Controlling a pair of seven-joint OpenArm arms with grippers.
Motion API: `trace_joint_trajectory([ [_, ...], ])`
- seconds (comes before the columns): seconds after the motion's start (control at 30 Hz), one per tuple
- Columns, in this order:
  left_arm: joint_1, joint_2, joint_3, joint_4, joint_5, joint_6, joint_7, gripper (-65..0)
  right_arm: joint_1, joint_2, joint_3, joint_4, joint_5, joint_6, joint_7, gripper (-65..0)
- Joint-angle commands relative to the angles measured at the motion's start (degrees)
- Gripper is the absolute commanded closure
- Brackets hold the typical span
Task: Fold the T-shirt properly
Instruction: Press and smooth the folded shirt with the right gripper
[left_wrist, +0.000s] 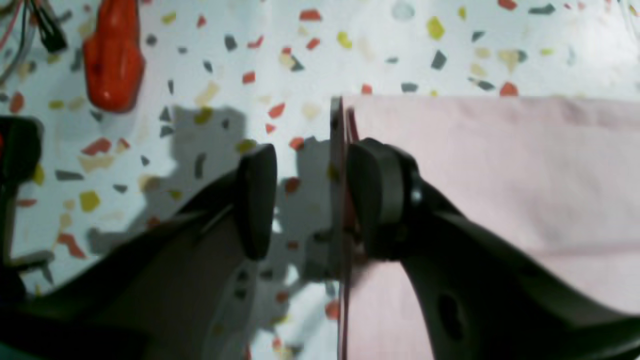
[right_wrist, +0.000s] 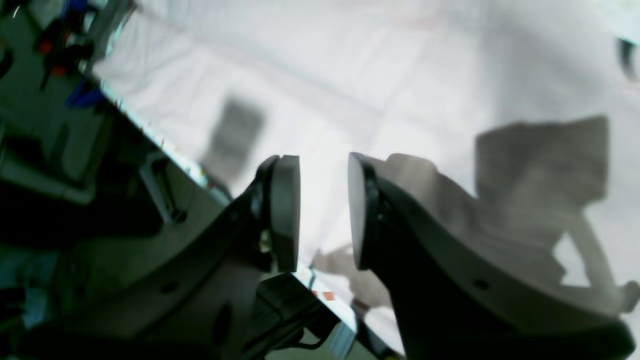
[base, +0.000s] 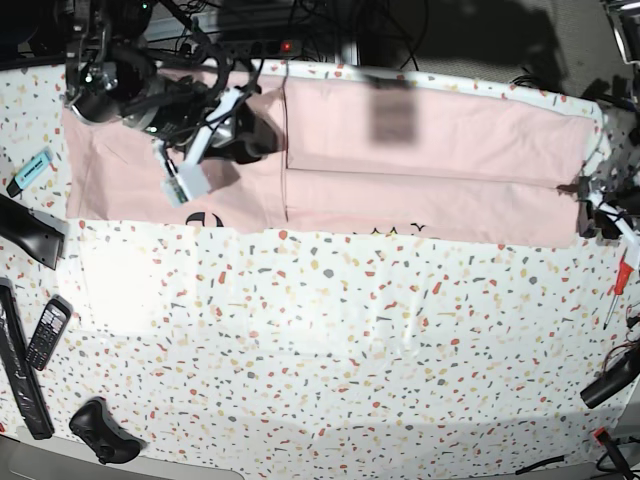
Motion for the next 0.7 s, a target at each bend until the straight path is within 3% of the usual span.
trace_joint_trajectory([
  [0.0, -0.92, -1.97, -0.48, 1.07, -2.34, -1.01, 0.22, -25.6, 0.31, 0.33, 0.87, 1.01, 1.36, 0.45, 0.98, -16.1],
  [0.17, 0.63, -4.13, -0.48, 1.07, -3.82, -1.51, 1.05, -25.6, 0.28, 0.33, 2.75, 1.01, 1.38, 0.45, 0.55, -16.1],
  [0.43, 2.58, -4.15, -0.48, 1.07, -3.85, -1.51, -0.24, -25.2, 0.31, 0.31, 2.75, 1.01, 1.38, 0.45, 0.46, -16.1],
  [0.5, 2.71, -4.17, -0.48, 1.07, -3.85, -1.51, -0.22, -18.4, 0.31, 0.31, 2.75, 1.01, 1.38, 0.45, 0.46, -16.1],
  [0.57, 2.71, -4.15, -0.48, 1.07, -3.87, -1.53, -0.20, -2.5, 0.31, 0.33, 2.73, 1.01, 1.38, 0.45, 0.46, -16.1],
  [0.67, 2.71, -4.15, -0.48, 1.07, -3.85, -1.51, -0.20, 0.0, 0.31, 0.33, 2.73, 1.01, 1.38, 0.45, 0.46, -16.1],
])
